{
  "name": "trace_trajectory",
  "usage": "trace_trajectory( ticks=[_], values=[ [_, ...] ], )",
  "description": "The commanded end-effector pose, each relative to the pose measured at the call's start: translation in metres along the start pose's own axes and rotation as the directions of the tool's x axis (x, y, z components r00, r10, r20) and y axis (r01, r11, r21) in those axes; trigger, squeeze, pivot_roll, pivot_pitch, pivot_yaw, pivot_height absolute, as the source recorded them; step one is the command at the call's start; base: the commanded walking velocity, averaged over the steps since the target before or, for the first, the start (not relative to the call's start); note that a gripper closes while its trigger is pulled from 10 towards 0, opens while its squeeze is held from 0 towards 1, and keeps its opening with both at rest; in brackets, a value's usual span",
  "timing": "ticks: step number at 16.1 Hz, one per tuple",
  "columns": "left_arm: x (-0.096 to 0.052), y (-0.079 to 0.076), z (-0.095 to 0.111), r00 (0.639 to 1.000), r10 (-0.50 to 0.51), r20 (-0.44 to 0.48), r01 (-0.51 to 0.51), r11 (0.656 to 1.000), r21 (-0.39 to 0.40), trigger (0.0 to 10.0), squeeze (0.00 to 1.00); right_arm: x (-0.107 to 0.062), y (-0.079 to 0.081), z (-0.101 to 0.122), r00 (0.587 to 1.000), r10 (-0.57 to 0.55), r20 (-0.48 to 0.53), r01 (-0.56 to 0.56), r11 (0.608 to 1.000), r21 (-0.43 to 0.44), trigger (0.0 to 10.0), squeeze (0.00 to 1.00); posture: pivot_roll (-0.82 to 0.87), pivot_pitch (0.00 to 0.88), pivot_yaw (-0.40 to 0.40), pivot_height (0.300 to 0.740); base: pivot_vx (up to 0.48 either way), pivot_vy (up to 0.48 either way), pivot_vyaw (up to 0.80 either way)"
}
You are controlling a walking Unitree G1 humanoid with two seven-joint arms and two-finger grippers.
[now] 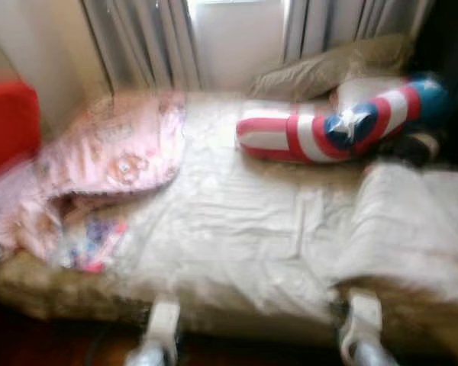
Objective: Clean up the room
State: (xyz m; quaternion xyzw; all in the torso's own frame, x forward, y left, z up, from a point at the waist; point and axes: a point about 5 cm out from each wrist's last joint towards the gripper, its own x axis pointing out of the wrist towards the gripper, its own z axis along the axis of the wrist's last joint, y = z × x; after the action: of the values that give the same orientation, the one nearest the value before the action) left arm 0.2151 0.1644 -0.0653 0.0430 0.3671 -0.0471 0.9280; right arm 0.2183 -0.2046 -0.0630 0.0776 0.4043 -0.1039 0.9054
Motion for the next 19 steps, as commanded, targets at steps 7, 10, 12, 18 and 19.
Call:
trace_trajectory(
  ticks=[7,10,12,18,19],
  values=[
    [0.0010,-0.0008,0.0022,1.000,0.000,-0.002,0.000,1.000,0.008,10.0,0.00,0.0004,-0.0008,0.0026,1.000,-0.004,0.005,0.004,1.000,0.010,10.0,0.00,-0.07,0.000,0.036,0.740,0.000,-0.251,0.00],
    [0.0012,-0.0007,0.0025,1.000,0.001,-0.002,-0.001,1.000,0.006,10.0,0.00,0.0004,-0.0008,0.0024,1.000,-0.008,0.004,0.008,1.000,0.024,10.0,0.00,-0.07,0.000,0.037,0.740,0.000,-0.399,0.00],
    [0.0012,-0.0005,0.0027,1.000,0.000,-0.002,0.000,1.000,0.006,10.0,0.00,0.0005,-0.0004,0.0021,1.000,-0.007,0.001,0.007,1.000,0.029,10.0,0.00,-0.07,0.000,0.037,0.740,0.000,-0.394,-0.60],
    [0.0011,0.0001,0.0026,1.000,0.004,-0.002,-0.004,1.000,0.007,10.0,0.00,0.0005,-0.0001,0.0029,1.000,-0.008,0.010,0.008,1.000,0.024,10.0,0.00,-0.07,0.000,0.037,0.740,0.000,-0.251,-0.40],
    [0.0011,0.0002,0.0023,1.000,0.004,-0.003,-0.004,1.000,0.006,10.0,0.00,0.0004,-0.0002,0.0027,1.000,-0.010,0.010,0.010,1.000,0.025,10.0,0.00,-0.07,0.000,0.037,0.740,0.000,0.000,0.00]
  ],
)
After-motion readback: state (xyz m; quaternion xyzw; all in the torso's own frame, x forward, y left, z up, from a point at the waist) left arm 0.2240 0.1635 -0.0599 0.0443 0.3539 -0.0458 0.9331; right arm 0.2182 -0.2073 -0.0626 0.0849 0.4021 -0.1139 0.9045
